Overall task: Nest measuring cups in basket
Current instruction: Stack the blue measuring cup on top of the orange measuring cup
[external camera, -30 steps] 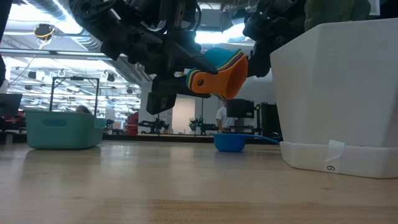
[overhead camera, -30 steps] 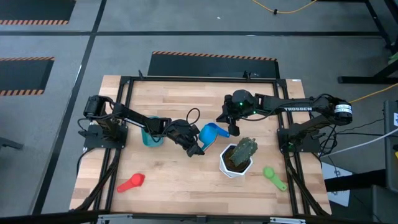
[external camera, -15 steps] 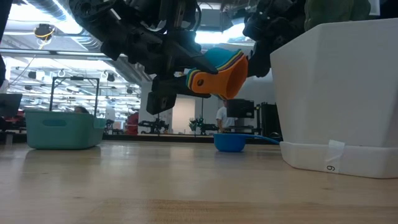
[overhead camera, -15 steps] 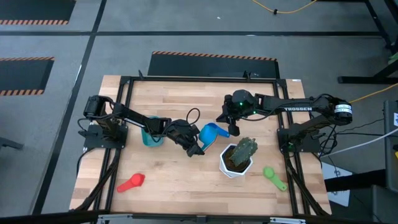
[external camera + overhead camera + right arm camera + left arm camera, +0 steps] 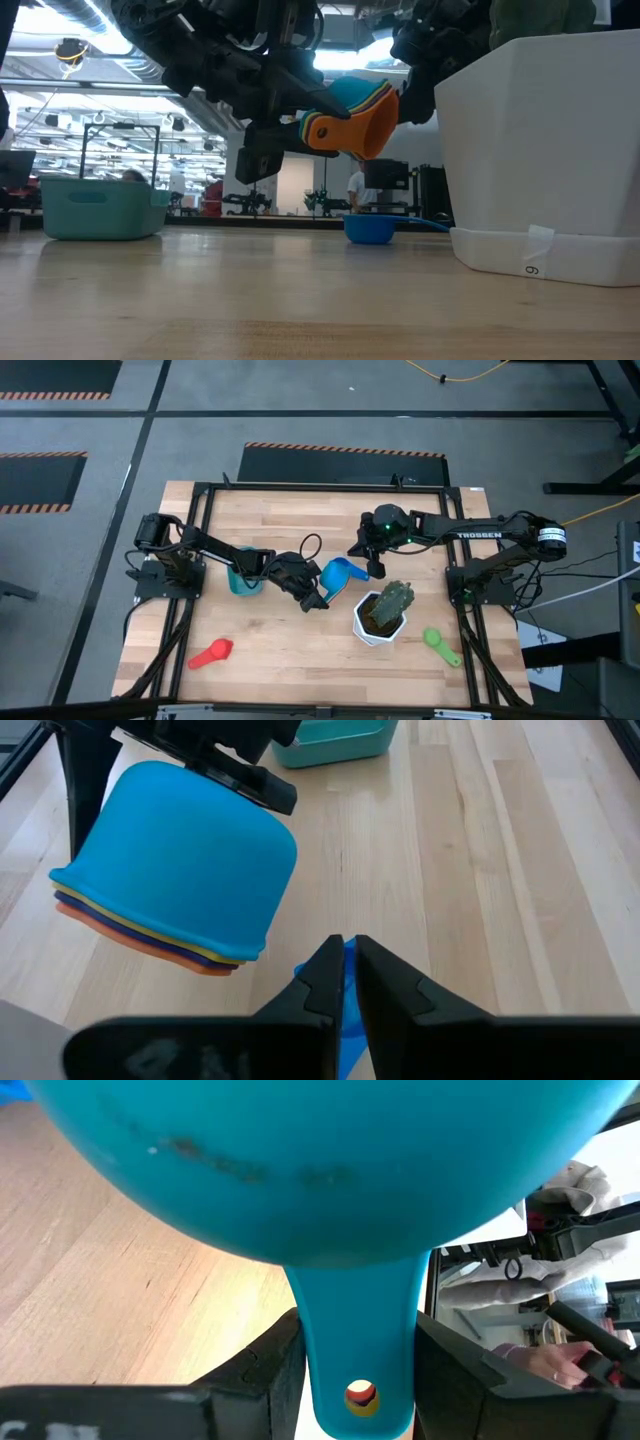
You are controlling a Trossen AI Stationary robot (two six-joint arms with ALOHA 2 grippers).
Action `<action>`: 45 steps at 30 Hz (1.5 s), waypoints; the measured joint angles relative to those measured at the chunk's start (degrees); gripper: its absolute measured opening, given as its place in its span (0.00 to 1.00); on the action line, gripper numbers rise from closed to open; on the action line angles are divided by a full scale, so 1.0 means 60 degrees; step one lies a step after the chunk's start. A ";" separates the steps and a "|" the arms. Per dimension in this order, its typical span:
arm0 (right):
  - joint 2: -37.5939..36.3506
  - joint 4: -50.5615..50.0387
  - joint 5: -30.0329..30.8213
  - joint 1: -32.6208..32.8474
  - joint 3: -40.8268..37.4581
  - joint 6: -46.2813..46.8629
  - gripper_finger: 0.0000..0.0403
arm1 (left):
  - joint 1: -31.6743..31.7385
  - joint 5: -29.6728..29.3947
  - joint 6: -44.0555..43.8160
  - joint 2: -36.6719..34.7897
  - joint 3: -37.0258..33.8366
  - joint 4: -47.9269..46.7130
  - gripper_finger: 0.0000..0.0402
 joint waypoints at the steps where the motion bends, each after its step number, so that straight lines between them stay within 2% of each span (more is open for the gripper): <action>1: 0.0000 0.0000 0.0000 0.0003 0.0000 0.0000 0.08 | 0.0001 -0.0001 0.0000 0.0000 0.0000 0.0002 0.36; 14: 0.0000 0.0000 0.0107 -0.0004 0.0000 -0.0041 0.08 | -0.0001 0.0002 0.0000 0.0000 0.0000 0.0002 0.36; 19: 0.0000 0.0004 0.0800 -0.0004 0.0000 0.0032 0.08 | -0.0001 0.0000 0.0000 0.0000 0.0000 0.0002 0.36; 29: 0.0000 0.0188 0.0869 -0.0004 0.0000 0.0369 0.08 | 0.0000 0.0000 0.0000 0.0000 0.0000 0.0002 0.37; 34: -0.0004 0.0329 0.2408 0.0015 0.0000 0.1756 0.08 | 0.0002 0.0002 0.0000 0.0000 0.0000 0.0002 0.37; 40: -0.0158 0.0370 0.2569 0.0194 0.0000 0.1002 0.09 | 0.0000 0.0001 0.0000 0.0000 0.0000 -0.0004 0.37; 45: -0.0331 0.0361 0.3023 0.0219 0.0000 0.1228 0.09 | -0.0001 0.0002 0.0000 0.0000 0.0000 -0.0036 0.37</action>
